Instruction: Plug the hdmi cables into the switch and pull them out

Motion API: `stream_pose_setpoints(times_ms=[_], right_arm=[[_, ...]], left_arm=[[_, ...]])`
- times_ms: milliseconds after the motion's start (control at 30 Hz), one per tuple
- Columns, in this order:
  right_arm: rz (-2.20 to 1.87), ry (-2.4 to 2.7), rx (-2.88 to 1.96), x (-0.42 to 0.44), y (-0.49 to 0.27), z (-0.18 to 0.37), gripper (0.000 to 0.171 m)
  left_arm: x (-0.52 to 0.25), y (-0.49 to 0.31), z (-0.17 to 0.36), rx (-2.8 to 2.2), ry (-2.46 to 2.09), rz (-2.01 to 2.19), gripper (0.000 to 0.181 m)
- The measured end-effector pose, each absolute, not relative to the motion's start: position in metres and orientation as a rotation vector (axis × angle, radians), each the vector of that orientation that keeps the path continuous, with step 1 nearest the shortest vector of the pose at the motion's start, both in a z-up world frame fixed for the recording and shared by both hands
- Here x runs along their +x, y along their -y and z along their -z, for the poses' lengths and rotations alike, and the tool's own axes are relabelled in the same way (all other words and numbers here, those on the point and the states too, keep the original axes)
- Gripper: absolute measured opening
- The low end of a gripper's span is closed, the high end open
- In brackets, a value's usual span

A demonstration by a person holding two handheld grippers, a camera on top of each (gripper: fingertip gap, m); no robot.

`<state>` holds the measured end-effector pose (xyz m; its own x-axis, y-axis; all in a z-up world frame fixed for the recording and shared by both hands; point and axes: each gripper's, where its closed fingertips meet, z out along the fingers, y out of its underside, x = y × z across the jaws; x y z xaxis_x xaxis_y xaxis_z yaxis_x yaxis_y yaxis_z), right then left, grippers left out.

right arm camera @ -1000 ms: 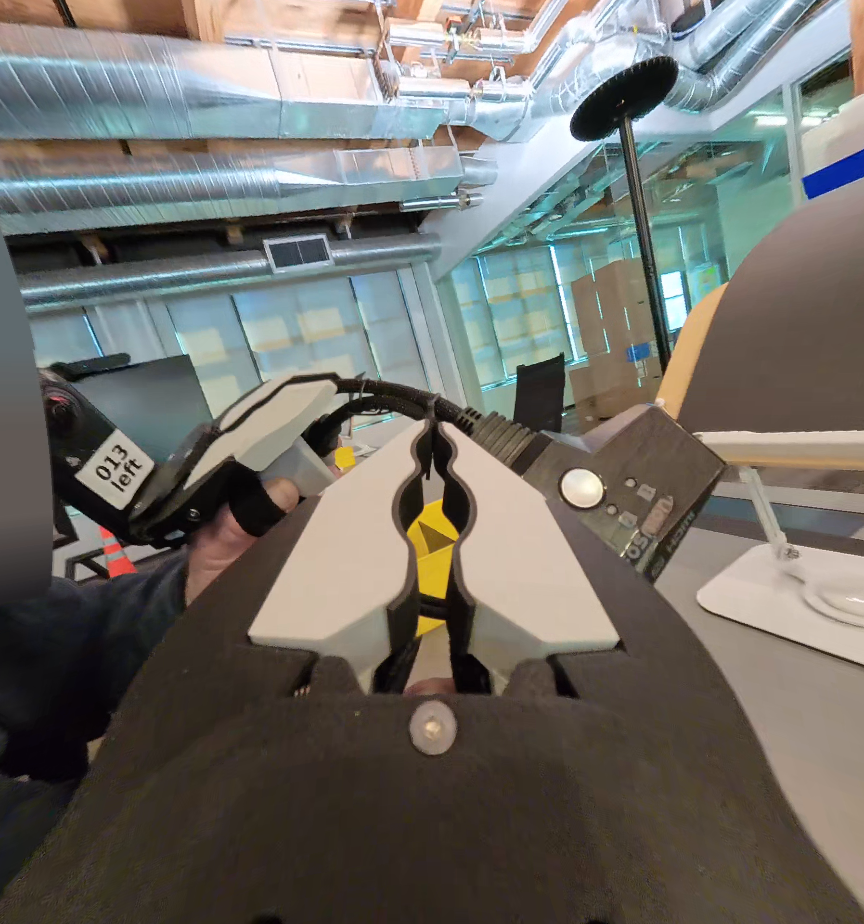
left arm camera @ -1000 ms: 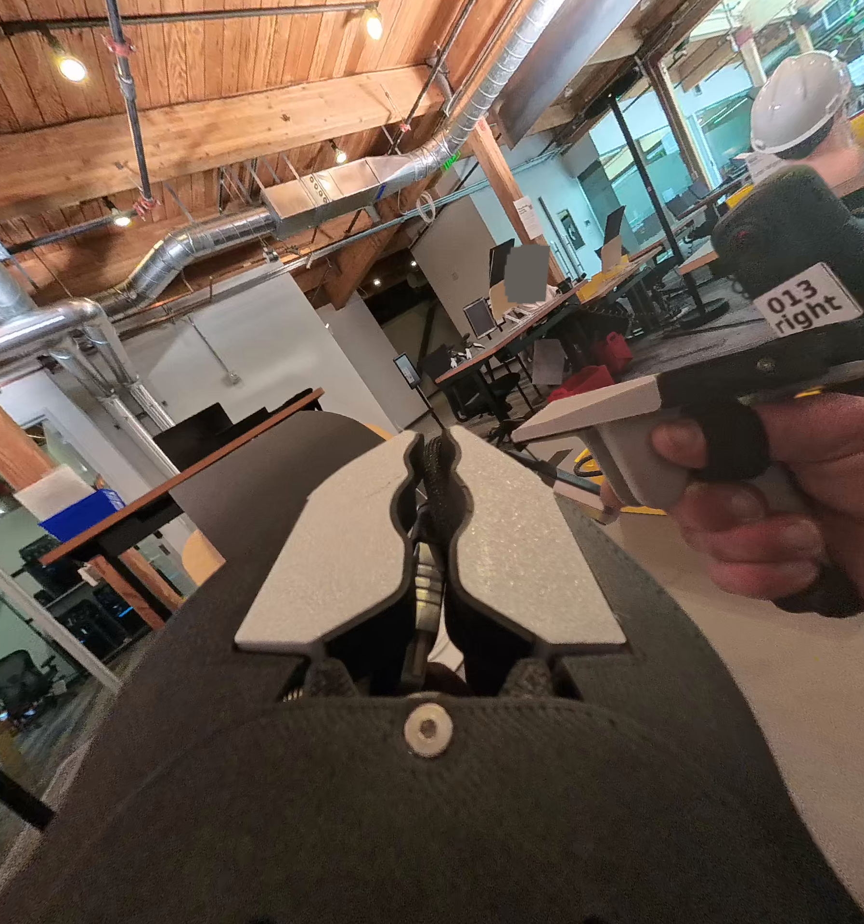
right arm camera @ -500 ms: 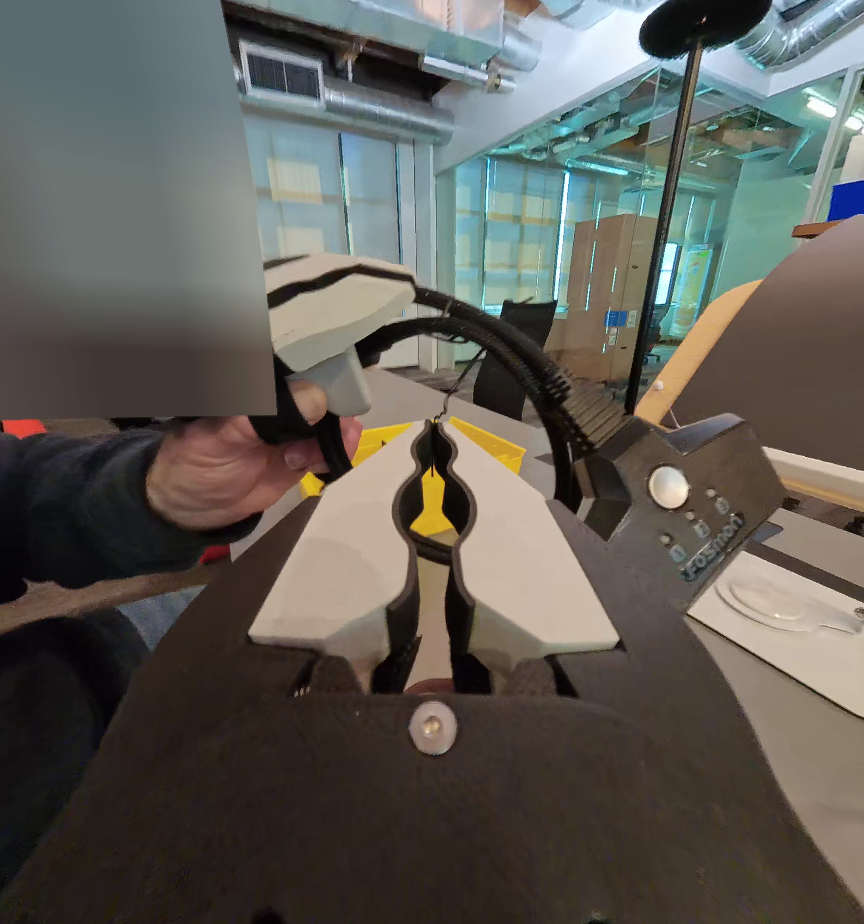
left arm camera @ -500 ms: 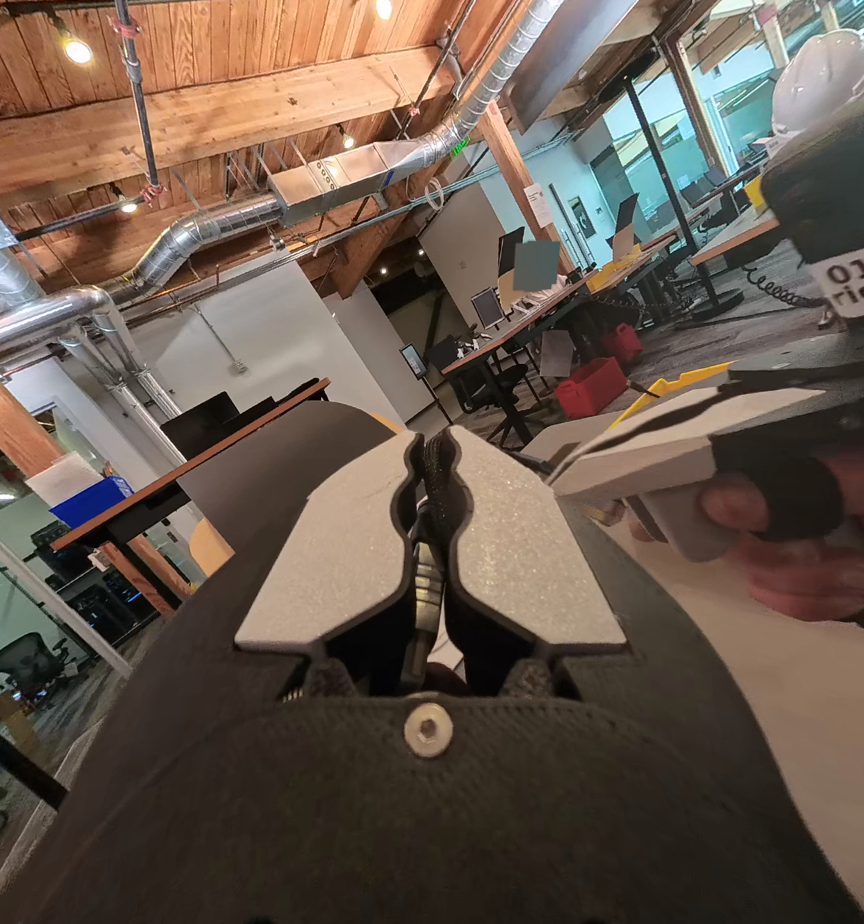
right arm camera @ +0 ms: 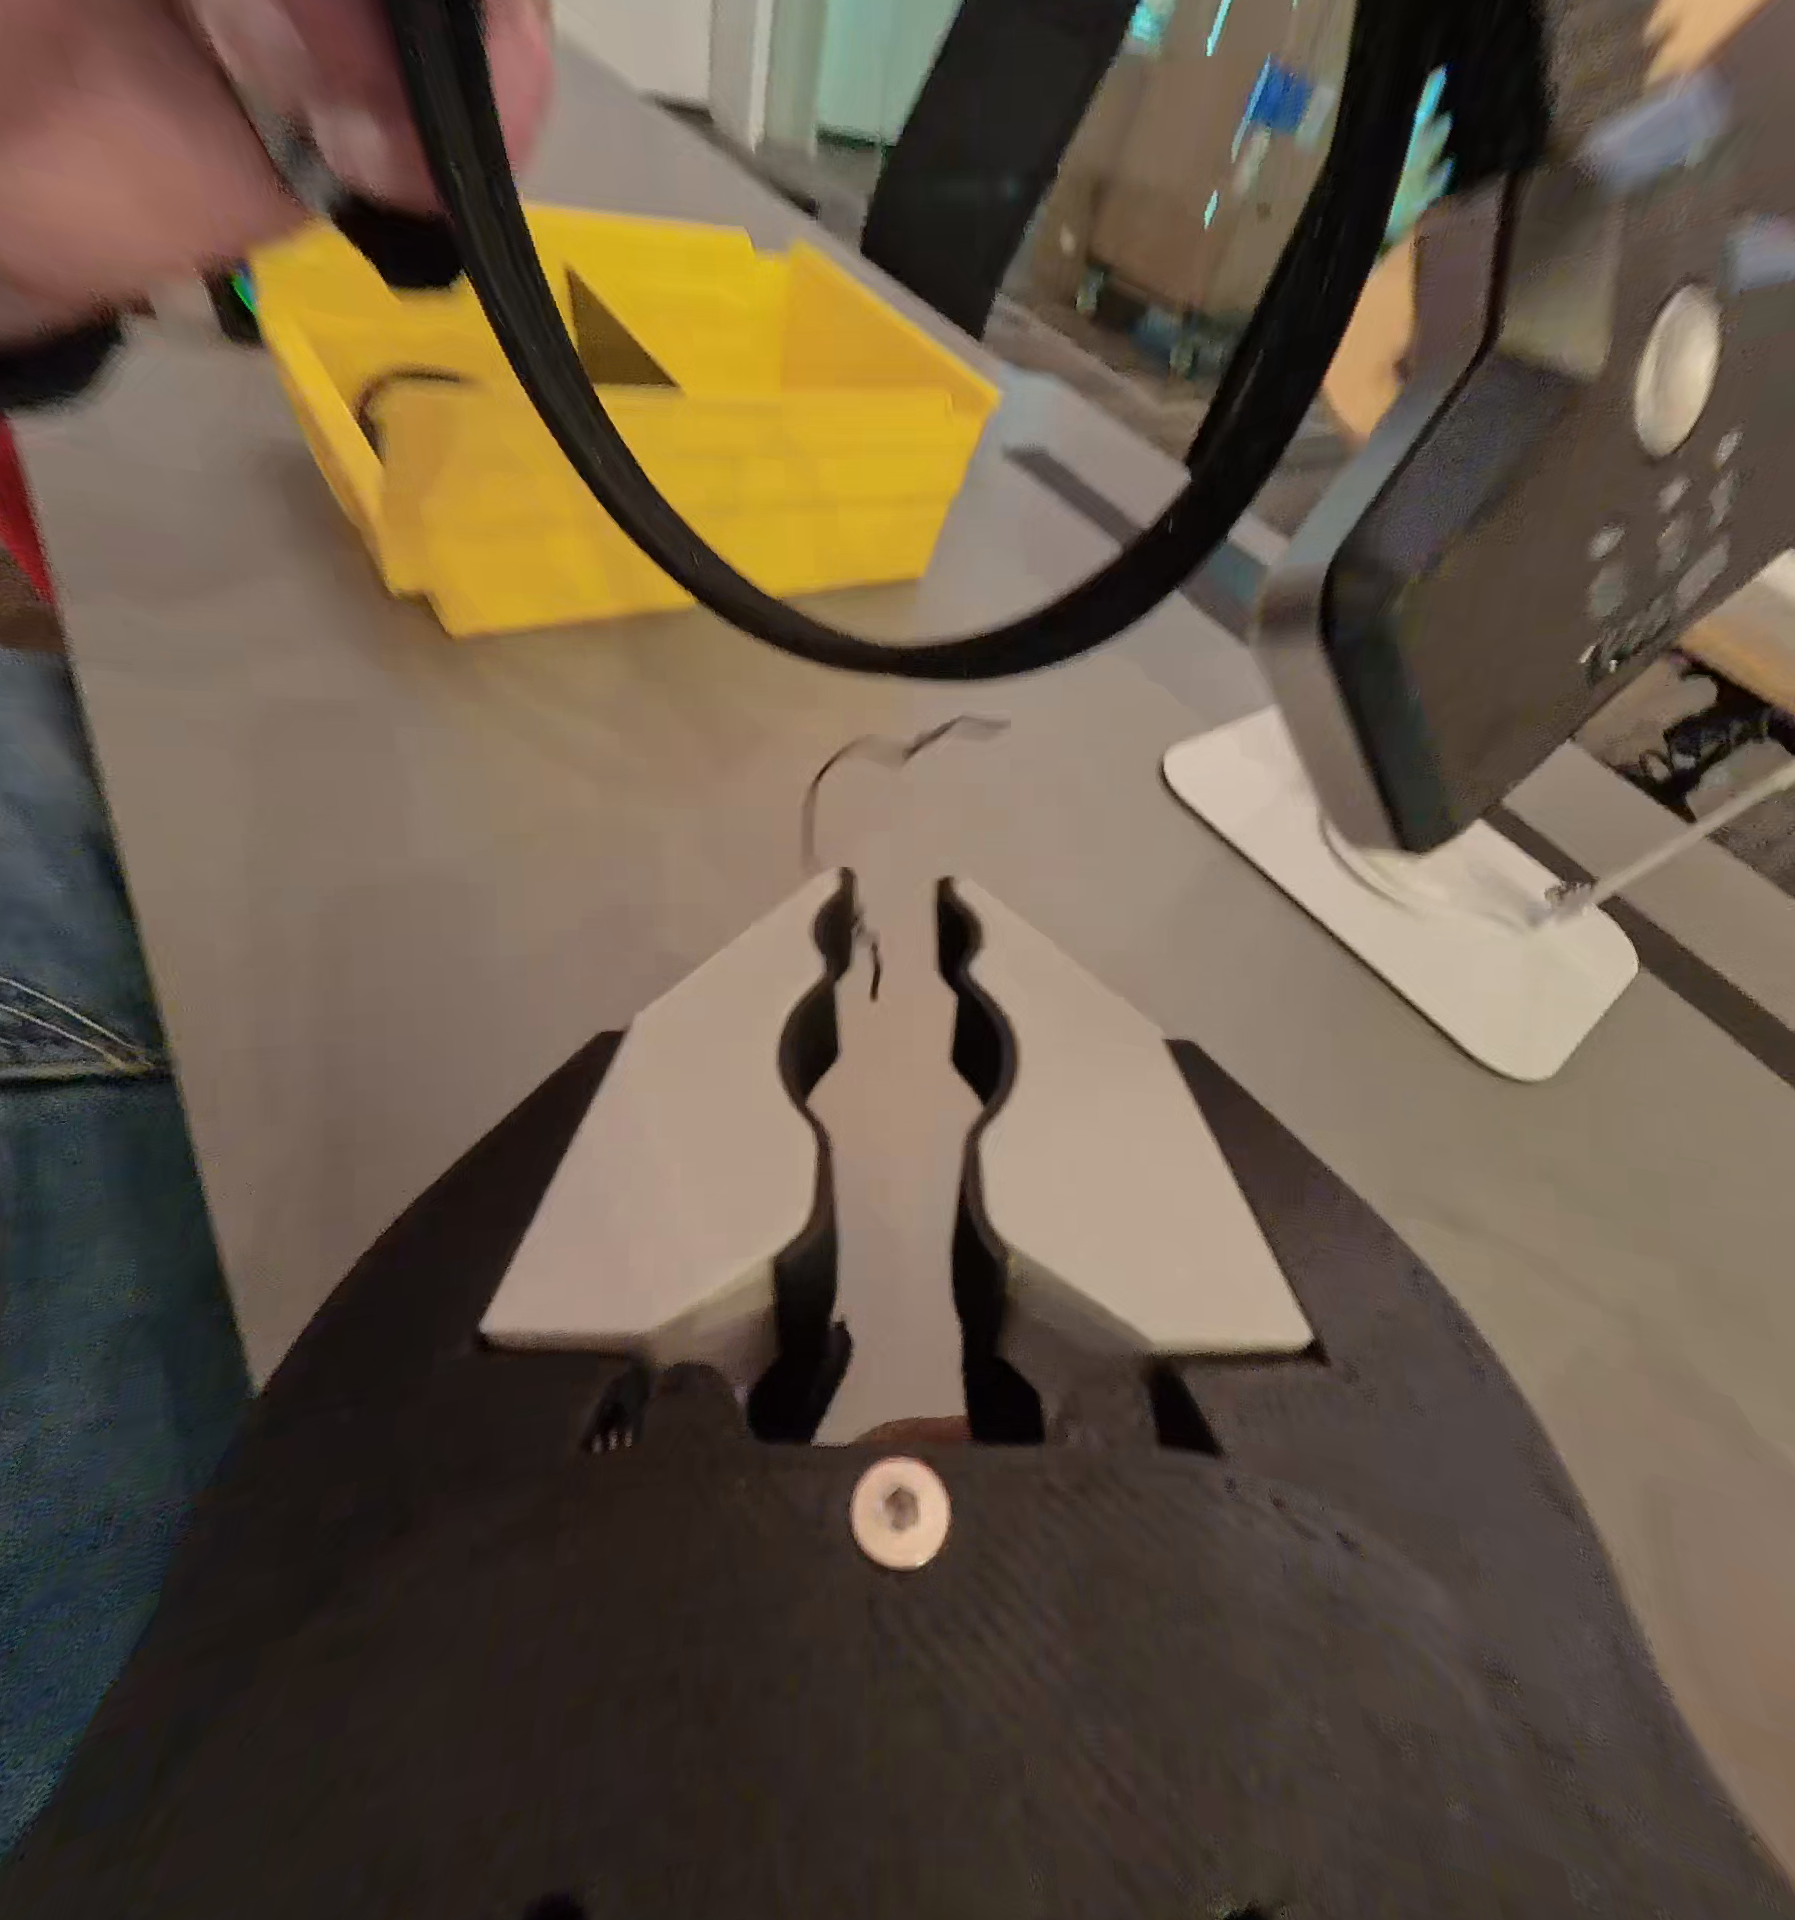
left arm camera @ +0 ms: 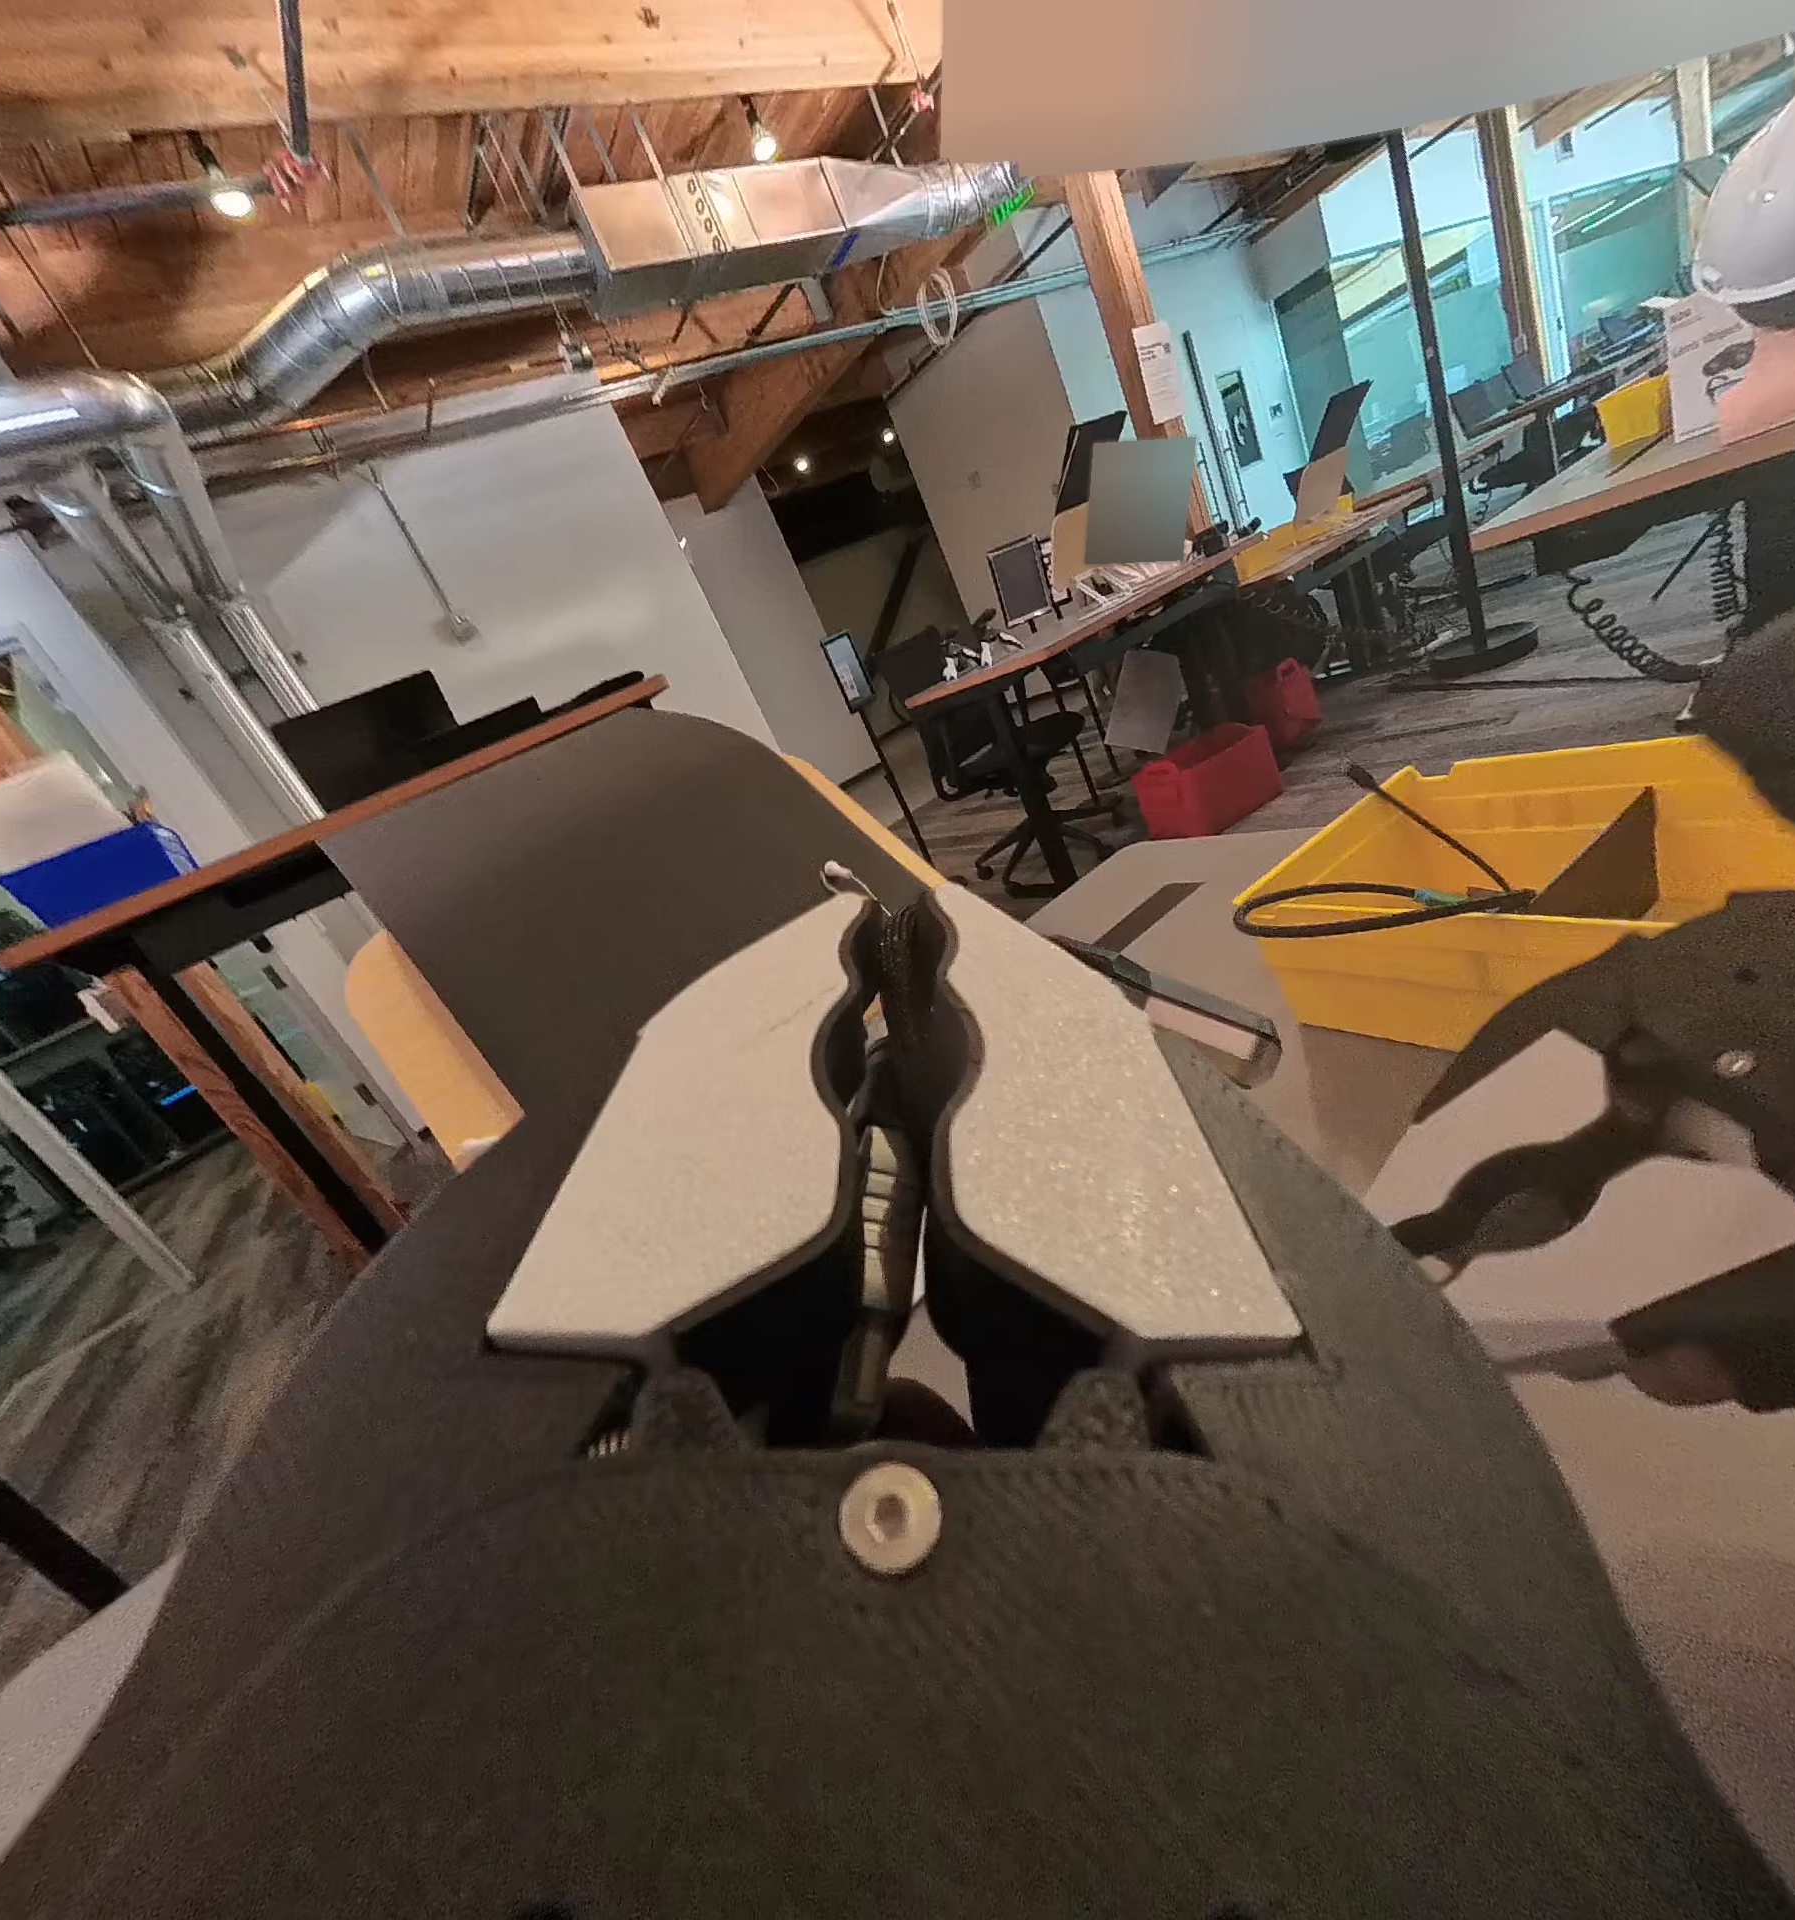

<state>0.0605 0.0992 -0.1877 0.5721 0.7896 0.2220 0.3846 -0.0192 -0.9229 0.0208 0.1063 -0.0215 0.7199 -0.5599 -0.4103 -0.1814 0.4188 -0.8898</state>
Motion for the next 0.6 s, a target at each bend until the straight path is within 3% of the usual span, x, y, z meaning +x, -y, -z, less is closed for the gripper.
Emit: stream_pose_setpoints(times_ms=[100, 400, 533, 600], right_arm=[[-0.384, 1.008, -1.663, 0.065, -0.107, 0.204, 0.032], [-0.308, 0.909, -1.167, 0.077, -0.086, 0.072, 0.036], [-0.02, 1.006, -1.114, 0.067, -0.105, 0.072, 0.038], [0.11, 1.037, -1.092, 0.062, -0.113, 0.076, 0.029]], left_arm=[[0.018, -0.111, 0.025, -1.137, -0.771, 0.254, 0.005], [0.045, -0.09, 0.043, -0.917, -1.04, -0.052, 0.005], [0.05, -0.088, 0.046, -1.058, -0.991, 0.196, 0.005], [0.051, -0.087, 0.045, -1.11, -0.965, 0.31, 0.005]])
